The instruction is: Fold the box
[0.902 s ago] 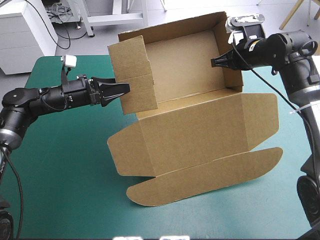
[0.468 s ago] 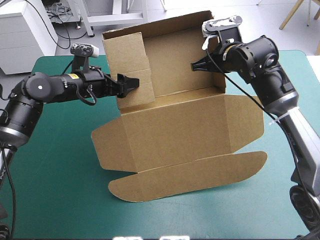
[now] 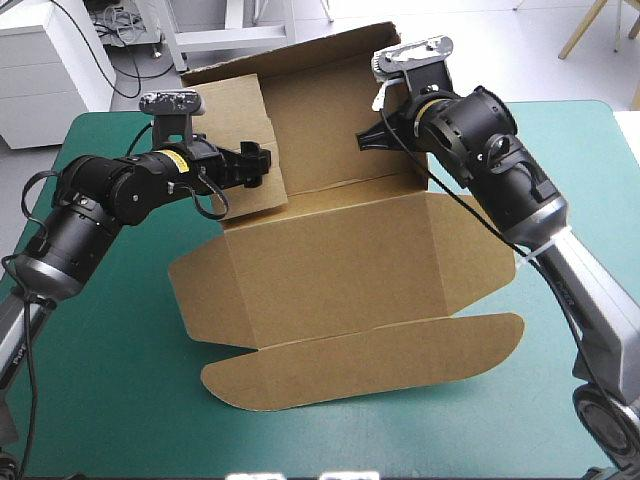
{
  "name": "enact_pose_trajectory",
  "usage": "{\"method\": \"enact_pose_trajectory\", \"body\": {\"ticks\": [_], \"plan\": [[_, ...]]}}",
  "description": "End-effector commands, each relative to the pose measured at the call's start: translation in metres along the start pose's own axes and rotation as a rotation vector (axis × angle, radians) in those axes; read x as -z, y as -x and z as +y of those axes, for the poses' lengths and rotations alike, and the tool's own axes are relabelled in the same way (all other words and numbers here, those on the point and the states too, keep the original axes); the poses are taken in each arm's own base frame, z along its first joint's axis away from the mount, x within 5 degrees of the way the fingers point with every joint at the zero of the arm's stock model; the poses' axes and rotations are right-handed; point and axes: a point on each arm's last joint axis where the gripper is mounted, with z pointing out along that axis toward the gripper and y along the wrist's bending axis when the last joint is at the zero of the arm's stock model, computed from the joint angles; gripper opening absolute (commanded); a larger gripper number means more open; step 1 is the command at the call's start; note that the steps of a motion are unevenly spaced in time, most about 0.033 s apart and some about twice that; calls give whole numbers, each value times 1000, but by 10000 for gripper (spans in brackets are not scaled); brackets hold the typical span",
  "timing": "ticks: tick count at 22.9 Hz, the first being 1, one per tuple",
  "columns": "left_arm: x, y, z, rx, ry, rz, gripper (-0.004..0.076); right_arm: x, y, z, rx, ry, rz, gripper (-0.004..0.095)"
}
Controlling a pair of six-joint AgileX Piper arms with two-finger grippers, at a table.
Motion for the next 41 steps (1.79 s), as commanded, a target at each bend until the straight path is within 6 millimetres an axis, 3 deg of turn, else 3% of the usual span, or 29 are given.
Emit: {"method": "enact_pose_trajectory", "body": {"ticks": [1,6,8,10,11,12,18,20,27,32,34,36,38,41], "plan": [[18,17,-11,29,-61,-140,609,29,16,-7,-14,21,-142,0],[8,17,-8,29,-51,-132,473,29,15,-8,-8,18,-135,0],[0,16,-8,38,-48,-114,370,28,15,-8,-9,19,-132,0],[-4,16,-8,42,-52,-122,191,28,15,-8,-5,18,-131,0],[-5,17,-8,44,-56,-131,28,28,14,-7,-7,20,-124,0],[-5,18,-8,44,-57,-136,-8,28,14,-7,-8,21,-120,0],[1,22,-16,-72,10,-72,-10,40,11,-13,-34,15,-17,0],[-10,24,-17,-72,43,26,-10,35,9,-15,-49,2,19,0],[-57,27,-17,-75,127,247,-10,-13,-2,-25,-206,159,176,0],[-97,7,-8,-67,184,397,-10,-44,-14,-34,-208,138,255,0],[-110,-4,-5,-57,200,480,-10,-60,-29,-40,-225,120,323,0],[-130,-18,0,-54,226,564,-10,-88,-62,-48,-223,143,468,0],[-140,-23,2,-51,231,590,-10,-101,-81,-50,-207,132,542,0],[-145,-27,3,-46,232,611,-10,-110,-90,-49,-197,127,578,0]]}}
